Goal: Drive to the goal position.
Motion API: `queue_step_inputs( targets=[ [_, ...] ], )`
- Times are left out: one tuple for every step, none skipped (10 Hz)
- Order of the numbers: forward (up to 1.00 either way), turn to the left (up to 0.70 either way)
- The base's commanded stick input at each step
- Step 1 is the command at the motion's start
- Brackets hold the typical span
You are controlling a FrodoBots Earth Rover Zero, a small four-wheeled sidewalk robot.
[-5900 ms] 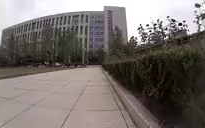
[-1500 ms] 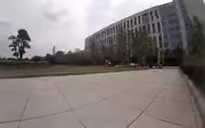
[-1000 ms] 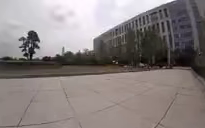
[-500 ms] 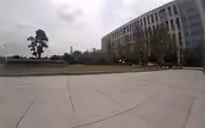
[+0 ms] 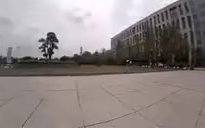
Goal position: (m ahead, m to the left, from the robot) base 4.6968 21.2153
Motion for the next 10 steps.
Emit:
queue_step_inputs(
  targets=[
    [0.00, 0.45],
    [0.00, 0.45],
    [0.00, 0.45],
    [0.02, 0.45],
    [0.02, 0.45],
    [0.01, 0.45],
    [0.00, 0.45],
    [0.00, 0.45],
    [0.01, 0.45],
    [0.01, 0.45]
  ],
)
